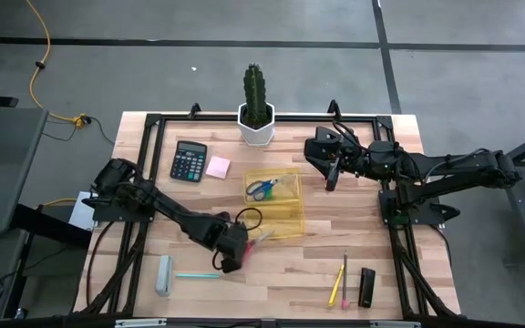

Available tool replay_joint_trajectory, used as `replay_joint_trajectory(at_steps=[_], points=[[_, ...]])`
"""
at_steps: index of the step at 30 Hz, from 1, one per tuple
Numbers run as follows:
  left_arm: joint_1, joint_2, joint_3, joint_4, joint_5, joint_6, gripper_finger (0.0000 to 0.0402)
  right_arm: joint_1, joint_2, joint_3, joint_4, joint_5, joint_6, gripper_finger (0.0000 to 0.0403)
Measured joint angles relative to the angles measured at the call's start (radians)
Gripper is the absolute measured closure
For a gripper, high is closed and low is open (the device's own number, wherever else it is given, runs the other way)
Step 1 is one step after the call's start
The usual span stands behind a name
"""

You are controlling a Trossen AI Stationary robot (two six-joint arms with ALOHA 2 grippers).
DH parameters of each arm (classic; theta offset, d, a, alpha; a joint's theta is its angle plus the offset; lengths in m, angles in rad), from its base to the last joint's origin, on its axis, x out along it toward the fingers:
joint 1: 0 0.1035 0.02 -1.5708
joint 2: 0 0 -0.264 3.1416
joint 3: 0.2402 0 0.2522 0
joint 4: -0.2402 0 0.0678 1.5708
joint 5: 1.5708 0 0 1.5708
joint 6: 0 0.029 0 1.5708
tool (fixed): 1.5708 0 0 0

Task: Pack school essentials
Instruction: Put the pink scissors into the yellow supply box

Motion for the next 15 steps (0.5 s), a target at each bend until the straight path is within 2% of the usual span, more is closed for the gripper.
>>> replay_joint_trajectory(at_steps=[7, 15], points=[[0.035, -0.128, 0.001, -0.028, 0.06, 0.107, 0.0394, 0.0, 0.0, 0.0, 0.0, 0.0, 0.0, 0.0149], [0.106, -0.382, 0.001, -0.093, 0.042, 0.19, 0.0394, 0.0, 0.0, 0.0, 0.003, 0.0, 0.0, 0.0149]])
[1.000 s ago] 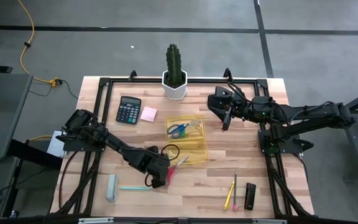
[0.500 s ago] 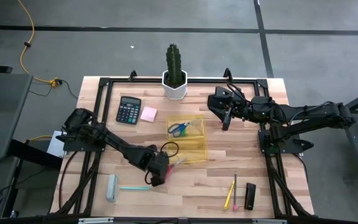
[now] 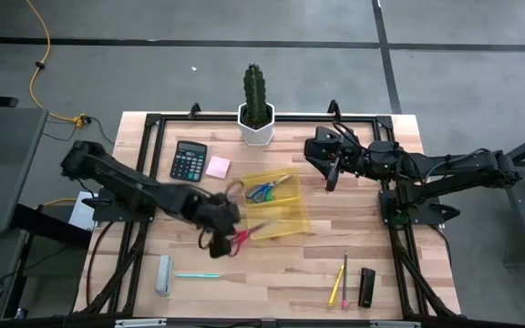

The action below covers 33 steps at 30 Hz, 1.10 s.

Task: Pack school essentials
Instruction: Put the pink scissors into the yellow supply box

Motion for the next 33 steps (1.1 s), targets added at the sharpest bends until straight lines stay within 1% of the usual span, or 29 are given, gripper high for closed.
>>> replay_joint_trajectory(at_steps=[3, 6, 9, 12, 14, 17, 20, 23, 25, 28, 33], points=[[0.04, -0.12, 0.0, -0.012, -0.044, 0.046, 0.0394, 0.0, 0.0, 0.0, 0.006, 0.0, 0.0, 0.0149], [0.093, -0.244, 0.0, -0.023, -0.134, 0.099, 0.0395, 0.0, 0.0, 0.0, 0.025, 0.0, 0.0, 0.0149], [0.158, -0.363, 0.001, 0.003, -0.229, 0.172, 0.0395, 0.0, 0.0, 0.0, 0.047, 0.0, 0.001, 0.0149], [0.226, -0.459, 0.0, 0.08, -0.272, 0.26, 0.0395, 0.0, 0.0, 0.0, 0.088, -0.001, 0.001, 0.0149], [0.274, -0.517, -0.026, 0.186, -0.257, 0.317, 0.0395, 0.0, 0.001, 0.0, 0.116, -0.002, 0.001, 0.0149], [0.349, -0.593, -0.117, 0.382, -0.169, 0.346, 0.0396, 0.0, 0.002, 0.0, 0.151, -0.002, 0.0, 0.0149], [0.417, -0.644, -0.222, 0.547, -0.08, 0.316, 0.0396, 0.0, 0.002, 0.0, 0.156, -0.006, 0.0, 0.0149], [0.458, -0.664, -0.318, 0.682, -0.053, 0.261, 0.0396, 0.0, 0.002, 0.0, 0.157, -0.039, 0.001, 0.0149], [0.463, -0.663, -0.368, 0.768, -0.052, 0.23, 0.0396, 0.0, 0.002, 0.0, 0.156, -0.076, 0.0, 0.0149], [0.461, -0.653, -0.401, 0.844, -0.052, 0.197, 0.0396, 0.0, 0.002, 0.0, 0.157, -0.119, 0.0, 0.0149], [0.461, -0.631, -0.404, 0.844, -0.056, 0.189, 0.0396, 0.0, 0.002, 0.0, 0.157, -0.139, -0.026, 0.0149]])
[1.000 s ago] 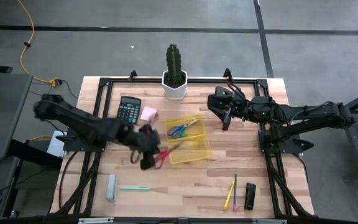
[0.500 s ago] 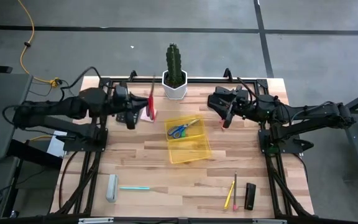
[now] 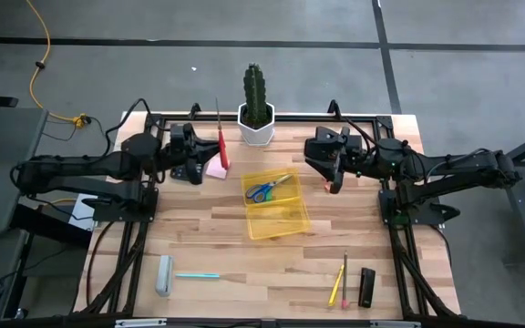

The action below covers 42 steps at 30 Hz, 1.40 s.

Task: Pack school essentials
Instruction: Put the pink scissors into the yellow supply box

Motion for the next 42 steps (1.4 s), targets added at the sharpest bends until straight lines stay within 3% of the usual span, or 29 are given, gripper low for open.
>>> replay_joint_trajectory(at_steps=[20, 25, 35, 42], points=[[0.0, 0.084, 0.029, -0.054, -0.013, 0.0, 0.0396, 0.0, 0.0, 0.0, -0.001, 0.0, -0.026, 0.0149], [0.0, 0.267, 0.171, -0.294, -0.027, 0.031, 0.0397, 0.0, 0.0, 0.0, -0.001, 0.028, -0.026, 0.0149], [0.056, 0.764, 0.489, -0.616, 0.0, 0.16, 0.0397, 0.0, 0.0, 0.0, -0.001, 0.032, -0.025, 0.0149], [0.074, 0.991, 0.582, -0.734, 0.021, 0.259, 0.0397, 0.0, 0.0, 0.0, -0.007, 0.032, -0.026, 0.0149]])
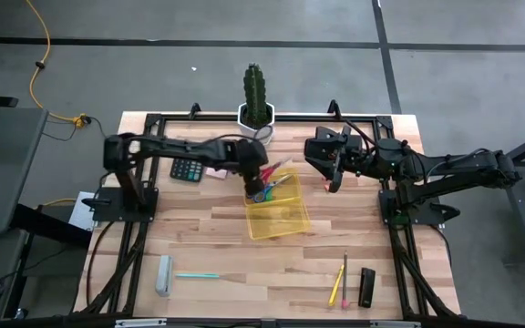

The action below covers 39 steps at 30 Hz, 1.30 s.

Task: Pack school essentials
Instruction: Put the pink scissors into the yellow supply box, then put the black pencil into the yellow supply box

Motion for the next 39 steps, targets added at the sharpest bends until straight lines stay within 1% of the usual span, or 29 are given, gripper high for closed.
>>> replay_joint_trajectory(at_steps=[4, 6, 10, 17, 20, 23, 28, 34, 39], points=[[-0.001, 0.05, 0.002, 0.002, 0.038, 0.014, 0.0397, 0.0, 0.0, 0.0, -0.002, 0.0, 0.0, 0.0149], [-0.001, 0.052, 0.002, 0.003, 0.059, 0.041, 0.0397, 0.0, 0.0, 0.0, -0.002, 0.0, 0.0, 0.0149], [-0.005, 0.052, 0.002, -0.006, 0.061, 0.111, 0.0397, 0.0, 0.0, 0.0, -0.002, 0.0, 0.0, 0.0149], [-0.001, 0.052, 0.002, -0.043, 0.065, 0.117, 0.0397, 0.0, 0.0, 0.0, -0.002, 0.001, 0.0, 0.0149], [-0.001, 0.052, 0.002, -0.044, 0.104, 0.117, 0.0392, 0.0, 0.0, 0.0, -0.002, 0.0, 0.0, 0.0149], [-0.002, 0.052, 0.002, -0.049, 0.104, 0.117, 0.0375, 0.0, 0.0, 0.0, -0.002, 0.0, 0.0, 0.0149], [-0.01, 0.052, 0.002, -0.042, 0.069, 0.117, 0.0337, 0.0, 0.0, 0.0, -0.002, 0.0, 0.003, 0.0149], [-0.009, 0.051, 0.002, -0.048, 0.083, 0.104, 0.0286, 0.0, 0.0, 0.0, -0.002, 0.001, 0.003, 0.0149], [0.012, 0.003, 0.066, -0.157, 0.1, 0.088, 0.0239, 0.0, 0.0, 0.0, -0.002, 0.001, 0.002, 0.0149]])
